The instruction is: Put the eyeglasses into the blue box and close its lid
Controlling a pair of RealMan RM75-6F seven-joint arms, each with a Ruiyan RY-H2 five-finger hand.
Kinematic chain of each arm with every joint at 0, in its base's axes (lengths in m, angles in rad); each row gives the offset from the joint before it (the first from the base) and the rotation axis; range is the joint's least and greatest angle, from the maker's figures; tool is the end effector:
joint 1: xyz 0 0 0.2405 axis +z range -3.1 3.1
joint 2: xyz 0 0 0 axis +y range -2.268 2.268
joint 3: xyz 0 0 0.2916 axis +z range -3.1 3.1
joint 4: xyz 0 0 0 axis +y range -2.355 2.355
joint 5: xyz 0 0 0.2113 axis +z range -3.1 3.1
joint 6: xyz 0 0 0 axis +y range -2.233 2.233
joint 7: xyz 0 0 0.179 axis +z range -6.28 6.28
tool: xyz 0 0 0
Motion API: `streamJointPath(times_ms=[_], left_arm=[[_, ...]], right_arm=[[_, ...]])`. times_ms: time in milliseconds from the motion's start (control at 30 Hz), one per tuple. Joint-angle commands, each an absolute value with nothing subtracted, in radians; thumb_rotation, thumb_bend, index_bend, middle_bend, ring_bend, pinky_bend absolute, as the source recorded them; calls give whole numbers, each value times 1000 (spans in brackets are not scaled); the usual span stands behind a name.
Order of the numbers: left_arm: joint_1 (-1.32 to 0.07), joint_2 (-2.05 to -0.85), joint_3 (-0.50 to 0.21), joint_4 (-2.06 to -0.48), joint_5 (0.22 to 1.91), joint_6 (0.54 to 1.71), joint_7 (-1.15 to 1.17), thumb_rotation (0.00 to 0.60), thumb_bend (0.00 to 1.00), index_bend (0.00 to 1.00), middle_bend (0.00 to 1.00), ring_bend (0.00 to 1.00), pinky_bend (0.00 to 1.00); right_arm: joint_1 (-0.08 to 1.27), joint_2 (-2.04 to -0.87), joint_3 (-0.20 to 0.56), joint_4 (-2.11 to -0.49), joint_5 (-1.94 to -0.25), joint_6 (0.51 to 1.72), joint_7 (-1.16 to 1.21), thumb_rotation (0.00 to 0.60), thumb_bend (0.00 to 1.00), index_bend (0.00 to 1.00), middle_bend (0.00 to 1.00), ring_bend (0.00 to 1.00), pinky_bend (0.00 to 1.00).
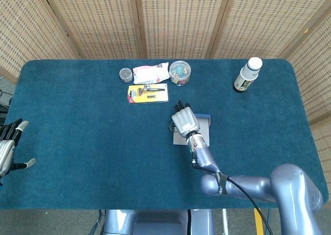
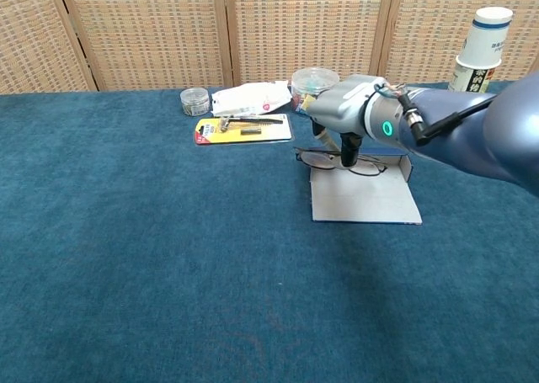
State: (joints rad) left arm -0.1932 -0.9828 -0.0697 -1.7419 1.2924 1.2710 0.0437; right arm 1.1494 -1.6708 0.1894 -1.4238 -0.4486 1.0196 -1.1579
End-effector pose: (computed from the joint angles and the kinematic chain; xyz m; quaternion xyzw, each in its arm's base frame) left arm -0.3436 0.2534 0.1898 -0.5975 -0.4449 -0.3208 0.5850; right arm -0.0737 -0.4529 -0.0695 0.8141 -0.2063 0.1756 0.5137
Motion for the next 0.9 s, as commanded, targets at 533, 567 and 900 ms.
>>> streamJointPath(times_ms=[533,567,900], left_arm=[[-194,-980,-70,-1739,1293,1268,37,600,5,0,0,0,0],[-195,-980,-69,-1739,1293,1267,36,600,5,0,0,0,0],[-194,-978,-67,-1741,1299,1269,34,600,6,0,0,0,0]], right_arm=[[1147,-1778,182,-1270,-394,1043,-1146,600,454,560,102,0,228],[1144,-1778,182,-1269,-402,1040,-1138,600,328,502,91,0,228],[1126,-1785,181,-1256,-478,1044,-1086,600,28,263,30,0,228]])
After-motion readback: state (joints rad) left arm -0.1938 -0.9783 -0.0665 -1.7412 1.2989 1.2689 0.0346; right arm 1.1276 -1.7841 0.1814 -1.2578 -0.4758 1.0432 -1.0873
